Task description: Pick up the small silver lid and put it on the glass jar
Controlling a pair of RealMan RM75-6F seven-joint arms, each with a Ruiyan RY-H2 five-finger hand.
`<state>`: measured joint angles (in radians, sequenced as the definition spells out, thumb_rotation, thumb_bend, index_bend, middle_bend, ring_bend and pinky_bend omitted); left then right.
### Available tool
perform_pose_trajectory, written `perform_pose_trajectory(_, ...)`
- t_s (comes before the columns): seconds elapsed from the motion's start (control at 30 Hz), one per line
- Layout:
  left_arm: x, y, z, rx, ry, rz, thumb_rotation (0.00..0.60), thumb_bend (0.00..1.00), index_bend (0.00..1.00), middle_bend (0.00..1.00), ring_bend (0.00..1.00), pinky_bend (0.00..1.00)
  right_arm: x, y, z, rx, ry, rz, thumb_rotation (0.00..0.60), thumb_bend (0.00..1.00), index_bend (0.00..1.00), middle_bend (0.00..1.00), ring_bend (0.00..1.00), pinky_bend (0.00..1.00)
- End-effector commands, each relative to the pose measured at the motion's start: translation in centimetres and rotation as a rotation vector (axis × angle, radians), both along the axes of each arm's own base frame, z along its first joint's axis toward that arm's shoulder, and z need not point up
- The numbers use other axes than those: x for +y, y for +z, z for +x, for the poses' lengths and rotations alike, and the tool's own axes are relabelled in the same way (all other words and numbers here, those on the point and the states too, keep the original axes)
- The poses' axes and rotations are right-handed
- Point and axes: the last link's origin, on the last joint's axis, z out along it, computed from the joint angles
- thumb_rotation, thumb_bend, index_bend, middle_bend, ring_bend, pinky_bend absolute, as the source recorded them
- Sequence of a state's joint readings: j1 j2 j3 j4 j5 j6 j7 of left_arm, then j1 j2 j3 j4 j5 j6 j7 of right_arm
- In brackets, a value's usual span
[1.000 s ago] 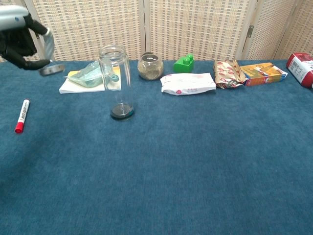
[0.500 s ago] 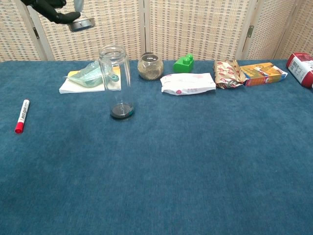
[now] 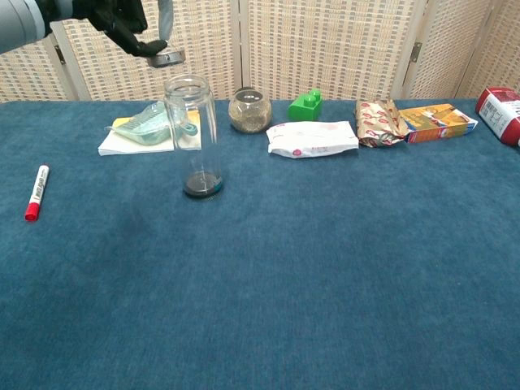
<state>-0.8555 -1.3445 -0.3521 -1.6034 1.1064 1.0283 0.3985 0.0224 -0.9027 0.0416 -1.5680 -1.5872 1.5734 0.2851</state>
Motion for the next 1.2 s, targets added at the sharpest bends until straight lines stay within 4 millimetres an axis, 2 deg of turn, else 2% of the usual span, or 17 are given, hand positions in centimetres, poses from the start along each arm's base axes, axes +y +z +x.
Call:
perform_pose_trajectory(0.03, 0.5, -0.7, 0.1, 0.018, 0.007, -0.005, 0.600, 0.51, 0.62, 1.00, 0.98, 1.00, 0.0, 0.0, 0.0, 0.000, -0.001, 0.000, 0.600, 0.30, 0.02, 0.19, 0.08, 0.23)
perform_pose_trajectory(0.27, 0.8, -1.5, -0.1, 0.047, 0.013, -0.008, 0.600, 0.50, 0.62, 1.00, 0.98, 1.00, 0.2, 0.1, -0.3, -0.001, -0.010, -0.002, 0.600, 0.30, 0.02, 0.19, 0.08, 0.23)
perform_pose_trajectory(1.2, 0.8, -2.3, 0.6, 0.051, 0.007, -0.014, 0.600, 0.50, 0.60, 1.00, 0.98, 1.00, 0.4, 0.2, -0.8, -0.004, -0.018, -0.011, 0.600, 0.30, 0.02, 0.19, 0.08, 0.23)
